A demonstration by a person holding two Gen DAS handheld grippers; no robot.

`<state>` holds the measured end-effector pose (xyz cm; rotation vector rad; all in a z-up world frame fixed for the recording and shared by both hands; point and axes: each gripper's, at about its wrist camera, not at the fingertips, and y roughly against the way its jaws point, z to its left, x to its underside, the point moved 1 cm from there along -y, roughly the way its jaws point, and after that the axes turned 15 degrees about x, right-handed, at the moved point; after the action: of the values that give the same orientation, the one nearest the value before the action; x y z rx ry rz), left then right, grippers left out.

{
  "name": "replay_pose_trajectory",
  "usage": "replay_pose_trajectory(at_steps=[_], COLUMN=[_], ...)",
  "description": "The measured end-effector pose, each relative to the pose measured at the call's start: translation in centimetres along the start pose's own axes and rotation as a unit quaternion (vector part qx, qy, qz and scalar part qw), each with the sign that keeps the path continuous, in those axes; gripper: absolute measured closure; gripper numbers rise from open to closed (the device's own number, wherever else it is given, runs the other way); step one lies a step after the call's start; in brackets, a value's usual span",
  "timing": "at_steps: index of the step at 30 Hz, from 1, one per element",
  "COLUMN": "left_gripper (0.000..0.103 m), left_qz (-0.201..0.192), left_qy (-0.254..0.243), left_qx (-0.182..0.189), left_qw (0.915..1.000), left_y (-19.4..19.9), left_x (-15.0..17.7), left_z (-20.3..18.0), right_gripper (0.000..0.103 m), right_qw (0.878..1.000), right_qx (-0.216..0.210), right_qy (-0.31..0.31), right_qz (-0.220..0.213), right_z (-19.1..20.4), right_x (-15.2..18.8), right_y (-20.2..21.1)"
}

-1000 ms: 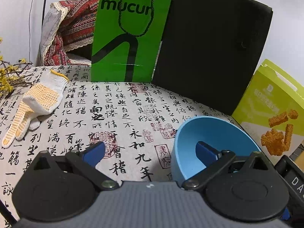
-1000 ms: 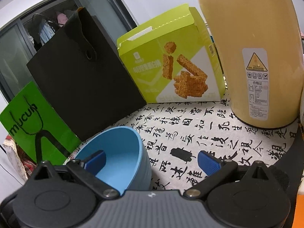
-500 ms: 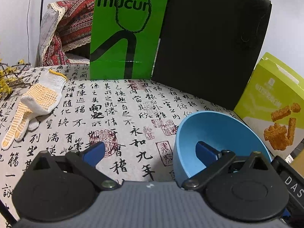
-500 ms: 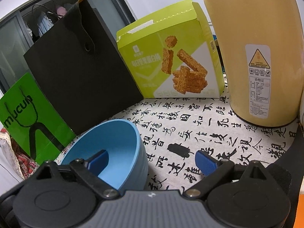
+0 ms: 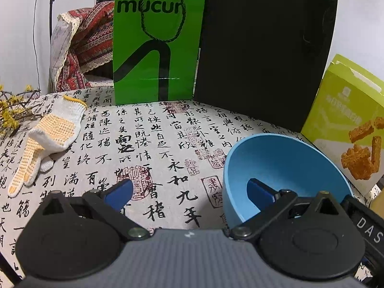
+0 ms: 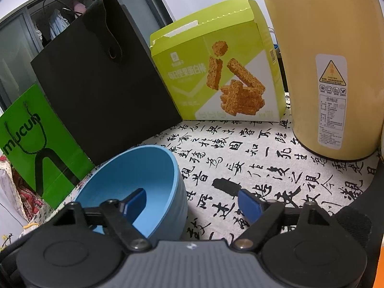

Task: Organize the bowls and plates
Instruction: 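Move both open tools onto the rim of the last blue bowl, then close both tools on the rim of the blue bowl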

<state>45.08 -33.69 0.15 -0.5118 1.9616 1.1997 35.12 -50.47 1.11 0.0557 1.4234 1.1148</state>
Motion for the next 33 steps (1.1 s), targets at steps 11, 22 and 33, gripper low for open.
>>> replay_pose_trajectory(at_steps=[11, 22, 33], left_gripper=[0.005, 0.028, 0.048], left_qz=[0.0, -0.006, -0.016], left_qy=[-0.026, -0.032, -0.047], left_qx=[-0.008, -0.014, -0.002], left_qw=[0.9996, 0.9994, 0.9988], left_y=[0.0, 0.1, 0.4], left_x=[0.2, 0.3, 0.5], left_z=[-0.7, -0.7, -1.1], right_gripper=[0.031, 0.043, 0.058], right_qw=[1.0, 1.0, 1.0], right_qx=[-0.001, -0.001, -0.01], right_qy=[0.006, 0.016, 0.019], right_qz=[0.002, 0.01, 0.008], right_z=[0.2, 0.5, 0.7], right_x=[0.1, 0.4, 0.4], right_y=[-0.2, -0.7, -0.5])
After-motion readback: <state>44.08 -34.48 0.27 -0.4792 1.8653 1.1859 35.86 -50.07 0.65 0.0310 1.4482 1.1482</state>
